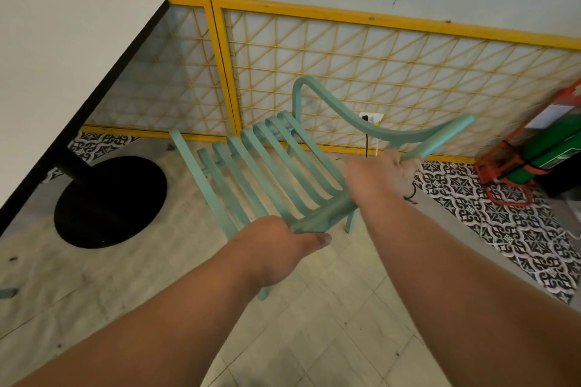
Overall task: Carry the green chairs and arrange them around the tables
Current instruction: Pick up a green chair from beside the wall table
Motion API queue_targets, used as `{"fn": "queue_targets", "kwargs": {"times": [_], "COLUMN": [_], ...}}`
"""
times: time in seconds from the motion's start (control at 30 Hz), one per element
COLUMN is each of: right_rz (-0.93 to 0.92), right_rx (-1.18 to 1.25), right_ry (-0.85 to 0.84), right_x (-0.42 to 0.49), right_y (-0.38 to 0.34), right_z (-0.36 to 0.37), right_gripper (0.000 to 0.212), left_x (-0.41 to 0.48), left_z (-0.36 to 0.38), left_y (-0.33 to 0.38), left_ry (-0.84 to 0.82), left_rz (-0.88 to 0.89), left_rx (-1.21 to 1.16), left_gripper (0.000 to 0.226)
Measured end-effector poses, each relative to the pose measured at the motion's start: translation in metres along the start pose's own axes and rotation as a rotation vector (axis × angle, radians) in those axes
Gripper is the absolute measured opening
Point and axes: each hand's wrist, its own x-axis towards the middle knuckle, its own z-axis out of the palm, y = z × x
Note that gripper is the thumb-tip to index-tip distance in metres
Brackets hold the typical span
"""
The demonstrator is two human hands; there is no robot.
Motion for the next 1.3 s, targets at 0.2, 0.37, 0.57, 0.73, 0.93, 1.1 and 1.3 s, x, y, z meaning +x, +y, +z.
{"fn": "queue_targets", "kwargs": {"times": [0.2, 0.37, 0.57, 0.73, 0.93, 1.1, 1.3], "right_rz": [-0.036, -0.049, -0.065, -0.049, -0.063, -0.063, -0.072], "right_rx": [-0.094, -0.118, -0.096, -0.121, -0.111, -0.176, -0.224], "right_ry": [0.073, 0.074, 0.096, 0.075, 0.096, 0.102, 0.11], "right_x": [-0.003, -0.005, -0.002, 0.0, 0.008, 0.015, 0.024], "right_y": [-0.001, -0.003, 0.0, -0.003, -0.001, 0.0, -0.003], "right_z": [0.016, 0.014, 0.017, 0.013, 0.017, 0.019, 0.013], "right_gripper": [0.059, 0.058, 0.058, 0.062, 0.066, 0.064, 0.064], "left_x": [0.003, 0.018, 0.088, 0.115, 0.129, 0.124, 0.126], "left_z": [-0.005, -0.016, -0.033, -0.014, -0.011, -0.009, -0.006], "left_y": [-0.003, -0.018, -0.07, -0.065, -0.081, -0.075, -0.071], "left_ry": [-0.1, -0.335, -0.057, -0.289, -0.187, -0.196, -0.197], "left_rz": [0.029, 0.011, -0.053, -0.207, -0.258, -0.191, -0.123], "left_rx": [0.017, -0.352, 0.544, 0.437, 0.471, 0.445, 0.464], "left_gripper": [0.069, 0.059, 0.093, 0.069, 0.091, 0.056, 0.063]}}
